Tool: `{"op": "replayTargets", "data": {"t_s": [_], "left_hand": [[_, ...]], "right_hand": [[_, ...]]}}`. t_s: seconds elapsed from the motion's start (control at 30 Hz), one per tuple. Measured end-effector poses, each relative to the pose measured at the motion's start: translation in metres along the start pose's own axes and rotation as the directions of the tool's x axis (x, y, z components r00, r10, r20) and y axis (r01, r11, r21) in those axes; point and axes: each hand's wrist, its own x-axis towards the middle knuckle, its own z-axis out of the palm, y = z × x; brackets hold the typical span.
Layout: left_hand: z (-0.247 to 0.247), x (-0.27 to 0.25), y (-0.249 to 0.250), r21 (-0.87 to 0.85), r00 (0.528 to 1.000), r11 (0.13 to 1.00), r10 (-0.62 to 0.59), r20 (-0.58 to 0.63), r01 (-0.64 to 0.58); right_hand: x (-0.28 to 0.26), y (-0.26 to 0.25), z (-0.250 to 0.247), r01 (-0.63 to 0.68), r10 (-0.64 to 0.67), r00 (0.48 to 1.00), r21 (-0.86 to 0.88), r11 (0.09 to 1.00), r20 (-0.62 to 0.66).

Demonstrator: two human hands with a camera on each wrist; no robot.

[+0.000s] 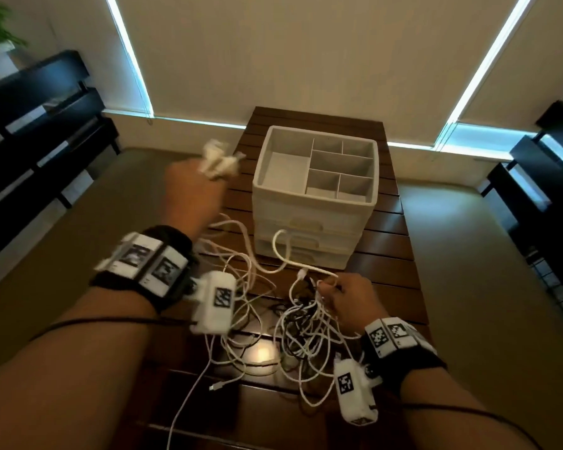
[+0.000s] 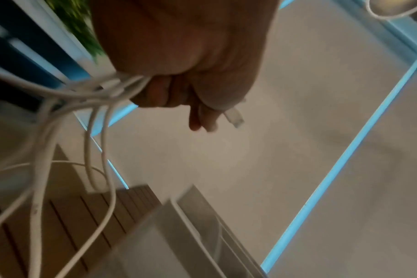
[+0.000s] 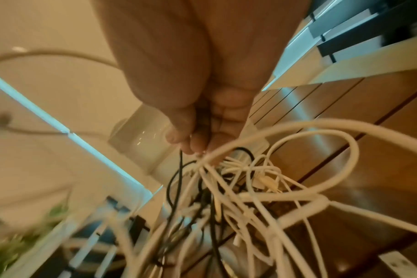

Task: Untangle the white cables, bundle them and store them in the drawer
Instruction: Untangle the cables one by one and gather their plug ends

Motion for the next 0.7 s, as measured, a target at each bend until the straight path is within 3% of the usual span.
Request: {"op": "replayTargets", "data": {"t_s": [0.07, 0.17, 0.23, 0.3, 0.47, 0.53, 0.63, 0.7], "left_hand": [[-0.019, 0.014, -0.01, 0.175, 0.985, 0.983, -0.022, -0.17, 0.052], [-0.006, -0.007, -0.018, 0.243, 0.982, 0.97, 0.039, -0.186, 0.007], [0.022, -0.042, -0.023, 0.19, 0.996, 0.981, 0.046, -0.071, -0.032], [0.048, -0.076, -0.026, 0.135, 0.996, 0.991, -0.018, 0.083, 0.007], [0.089, -0.115, -0.037, -0.12, 0.896, 0.986, -0.054, 0.441, 0.118], [0.1, -0.112, -0.045, -0.111, 0.869, 0.986, -0.056, 0.491, 0.126], [0.11, -0.105, -0.05, -0.005, 0.863, 0.999, -0.038, 0.504, 0.047], [0.114, -0.104, -0.055, -0.017, 0.866, 0.997, -0.056, 0.497, 0.074]], "right_hand": [[-0.003, 0.006, -0.015, -0.041, 0.038, 0.999, 0.131, 0.991, 0.027], [-0.006, -0.007, -0.028, -0.062, 0.057, 0.998, 0.276, 0.959, 0.028], [-0.005, -0.019, -0.032, -0.044, 0.045, 0.999, 0.339, 0.94, 0.007], [-0.004, -0.027, -0.034, -0.03, 0.039, 0.999, 0.361, 0.932, -0.018], [-0.004, -0.035, -0.033, 0.011, -0.004, 1.0, 0.325, 0.946, -0.022], [-0.005, -0.037, -0.034, 0.043, -0.039, 0.999, 0.298, 0.954, -0.02], [-0.008, -0.04, -0.037, 0.047, -0.053, 0.999, 0.318, 0.947, 0.009], [-0.009, -0.038, -0.038, 0.046, -0.052, 0.999, 0.297, 0.954, 0.013]]}}
